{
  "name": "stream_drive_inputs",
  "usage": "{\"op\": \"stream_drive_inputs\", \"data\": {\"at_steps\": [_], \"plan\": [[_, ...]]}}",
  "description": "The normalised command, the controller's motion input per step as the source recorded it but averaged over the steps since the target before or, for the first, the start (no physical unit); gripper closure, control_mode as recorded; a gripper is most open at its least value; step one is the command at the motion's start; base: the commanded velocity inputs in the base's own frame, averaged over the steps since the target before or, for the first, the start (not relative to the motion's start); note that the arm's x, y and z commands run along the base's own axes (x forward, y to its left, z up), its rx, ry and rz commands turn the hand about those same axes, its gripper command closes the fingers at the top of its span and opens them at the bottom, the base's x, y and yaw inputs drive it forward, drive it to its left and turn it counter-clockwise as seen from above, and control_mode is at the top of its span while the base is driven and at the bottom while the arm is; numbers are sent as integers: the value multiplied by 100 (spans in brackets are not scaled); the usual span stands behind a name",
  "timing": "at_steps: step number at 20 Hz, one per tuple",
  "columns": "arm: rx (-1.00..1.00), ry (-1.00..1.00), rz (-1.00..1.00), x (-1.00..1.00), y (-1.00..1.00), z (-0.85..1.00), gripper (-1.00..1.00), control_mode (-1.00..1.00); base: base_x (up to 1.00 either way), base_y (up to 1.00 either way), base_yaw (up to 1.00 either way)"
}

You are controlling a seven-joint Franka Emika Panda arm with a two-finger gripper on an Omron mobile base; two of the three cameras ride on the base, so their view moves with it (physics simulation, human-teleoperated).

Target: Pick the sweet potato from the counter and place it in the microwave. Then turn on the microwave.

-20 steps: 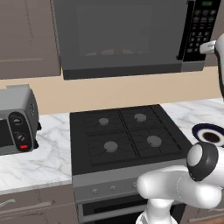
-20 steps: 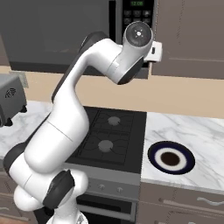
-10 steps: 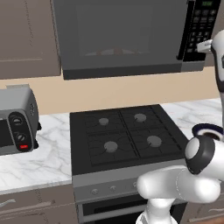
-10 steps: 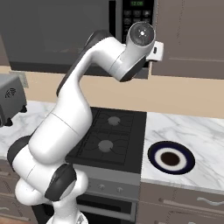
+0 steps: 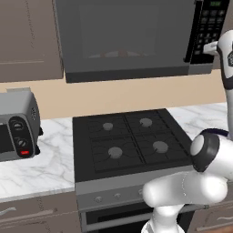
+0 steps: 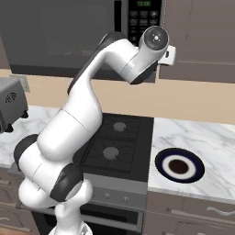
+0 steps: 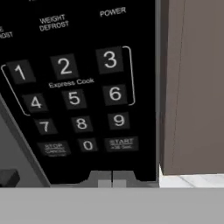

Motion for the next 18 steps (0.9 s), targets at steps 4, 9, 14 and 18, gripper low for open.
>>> {"op": "stream_drive_inputs", "data": {"at_steps": [4,9,14,18], "plan": [[5,0,0,23,-1,-7,100,-100,0,0,0],[4,0,0,23,0,-6,100,-100,0,0,0],[1,0,0,22,-1,-2,100,-100,0,0,0],[0,0,0,24,-4,-5,100,-100,0,0,0]]}}
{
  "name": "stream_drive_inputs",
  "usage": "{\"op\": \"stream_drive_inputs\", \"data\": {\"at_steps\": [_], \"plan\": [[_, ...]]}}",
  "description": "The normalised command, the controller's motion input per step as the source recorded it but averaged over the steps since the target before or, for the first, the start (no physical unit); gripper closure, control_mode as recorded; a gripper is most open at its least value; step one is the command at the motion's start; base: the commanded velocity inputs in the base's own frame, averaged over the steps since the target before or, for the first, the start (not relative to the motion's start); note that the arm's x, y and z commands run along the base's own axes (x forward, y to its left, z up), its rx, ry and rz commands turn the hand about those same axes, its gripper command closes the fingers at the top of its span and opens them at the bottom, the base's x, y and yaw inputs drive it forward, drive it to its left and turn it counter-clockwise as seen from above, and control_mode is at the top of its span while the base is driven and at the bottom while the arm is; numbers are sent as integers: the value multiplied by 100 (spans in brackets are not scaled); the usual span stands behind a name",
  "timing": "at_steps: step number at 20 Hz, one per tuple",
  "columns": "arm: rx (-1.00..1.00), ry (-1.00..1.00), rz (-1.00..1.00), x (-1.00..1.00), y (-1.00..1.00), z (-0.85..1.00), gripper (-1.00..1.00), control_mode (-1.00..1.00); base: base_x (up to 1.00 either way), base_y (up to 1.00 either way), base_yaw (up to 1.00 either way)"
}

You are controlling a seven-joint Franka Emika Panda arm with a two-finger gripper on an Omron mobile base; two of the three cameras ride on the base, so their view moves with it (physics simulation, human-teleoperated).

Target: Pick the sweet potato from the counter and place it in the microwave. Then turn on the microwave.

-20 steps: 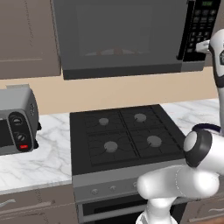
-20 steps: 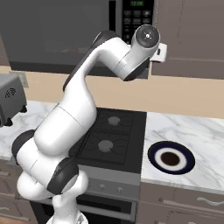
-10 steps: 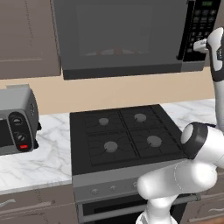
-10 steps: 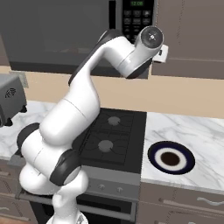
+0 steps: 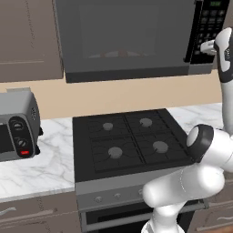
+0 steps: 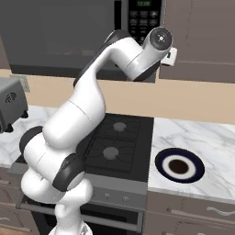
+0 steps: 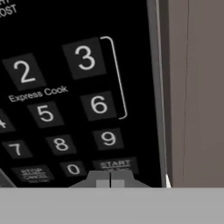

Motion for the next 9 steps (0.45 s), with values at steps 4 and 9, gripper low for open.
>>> {"op": "stream_drive_inputs", "data": {"at_steps": [4,9], "plan": [[0,-2,0,24,-7,-1,100,-100,0,0,0],[0,-9,0,13,-26,0,100,-100,0,0,0]]}}
